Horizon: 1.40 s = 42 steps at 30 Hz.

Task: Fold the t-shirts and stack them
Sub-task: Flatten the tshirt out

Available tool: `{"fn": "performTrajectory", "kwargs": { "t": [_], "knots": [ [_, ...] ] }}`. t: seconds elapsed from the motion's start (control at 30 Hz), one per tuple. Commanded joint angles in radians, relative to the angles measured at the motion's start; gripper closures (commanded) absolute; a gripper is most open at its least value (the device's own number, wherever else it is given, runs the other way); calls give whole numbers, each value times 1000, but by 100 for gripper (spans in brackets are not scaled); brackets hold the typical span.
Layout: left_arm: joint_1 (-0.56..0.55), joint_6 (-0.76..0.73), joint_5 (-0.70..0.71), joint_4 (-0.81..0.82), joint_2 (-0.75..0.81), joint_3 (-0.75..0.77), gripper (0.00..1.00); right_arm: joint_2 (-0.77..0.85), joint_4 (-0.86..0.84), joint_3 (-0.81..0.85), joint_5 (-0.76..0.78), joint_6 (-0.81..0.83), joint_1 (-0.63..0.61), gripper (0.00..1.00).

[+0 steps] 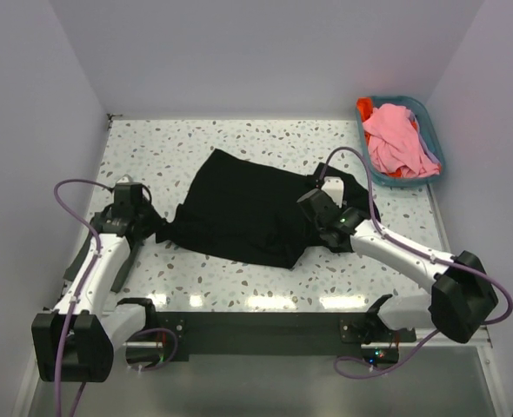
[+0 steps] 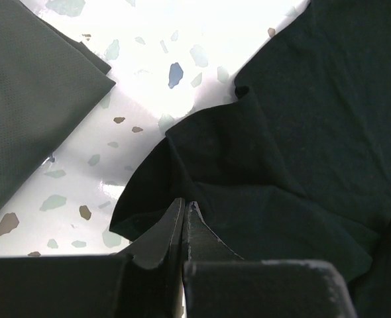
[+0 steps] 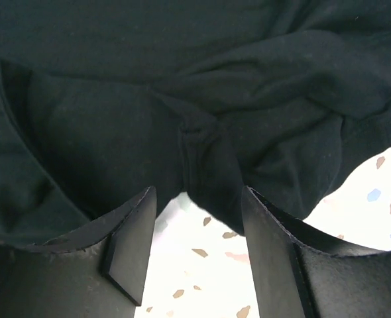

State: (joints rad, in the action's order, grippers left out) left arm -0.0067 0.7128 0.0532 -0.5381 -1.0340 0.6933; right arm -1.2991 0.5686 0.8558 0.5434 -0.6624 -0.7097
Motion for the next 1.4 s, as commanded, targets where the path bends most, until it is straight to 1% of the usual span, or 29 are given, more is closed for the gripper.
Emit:
{"fn": "performTrajectory", "kwargs": {
  "t": [0.0,0.13,0.2,0.33,0.4,0.43,0.47,0.6,0.63,0.73,0.77,0.83,0.87,0.93,1.0,1.2,1.27,1.33,1.37],
  "knots": [
    [7,-26,-24,50,-8,3,100,-8,-64,45,73,27,21,43],
    [7,-26,-33,59,-21,8,100,-71,-87,72,36,56,73,46],
    [7,-30,-30,64,-23,8,100,-94,-99,89,30,70,76,47],
    [7,-33,-23,75,-29,6,100,-127,-110,118,4,93,82,52],
    [7,-33,-26,75,-31,5,100,-150,-95,137,1,102,82,60],
    [7,-35,-26,76,-32,5,100,-152,-89,138,-2,104,81,67],
    [7,-35,-24,76,-31,6,100,-149,-76,134,0,103,82,77],
    [7,-47,-10,60,-20,29,100,-74,-20,129,24,98,96,100],
    [7,-50,-1,53,-17,52,100,-16,3,141,30,106,111,100],
    [7,-64,4,30,-5,98,100,70,52,190,36,129,156,100],
    [7,-64,14,23,-1,136,100,127,77,237,56,136,165,100],
    [34,-68,19,3,15,176,100,171,99,290,81,150,185,100],
    [37,-69,17,-3,20,217,100,210,115,348,92,153,190,100],
    [39,-61,17,-20,44,258,100,236,132,409,127,161,196,100],
    [43,-53,22,-45,63,323,100,264,157,504,148,164,197,100],
    [43,-4,37,-83,173,520,100,320,204,753,159,219,199,100],
    [43,7,37,-86,193,589,100,330,224,836,155,239,200,100],
    [43,23,40,-86,207,636,100,336,235,885,159,267,197,100],
    [43,25,40,-89,206,693,100,337,241,935,164,274,199,100]
  ]
}}
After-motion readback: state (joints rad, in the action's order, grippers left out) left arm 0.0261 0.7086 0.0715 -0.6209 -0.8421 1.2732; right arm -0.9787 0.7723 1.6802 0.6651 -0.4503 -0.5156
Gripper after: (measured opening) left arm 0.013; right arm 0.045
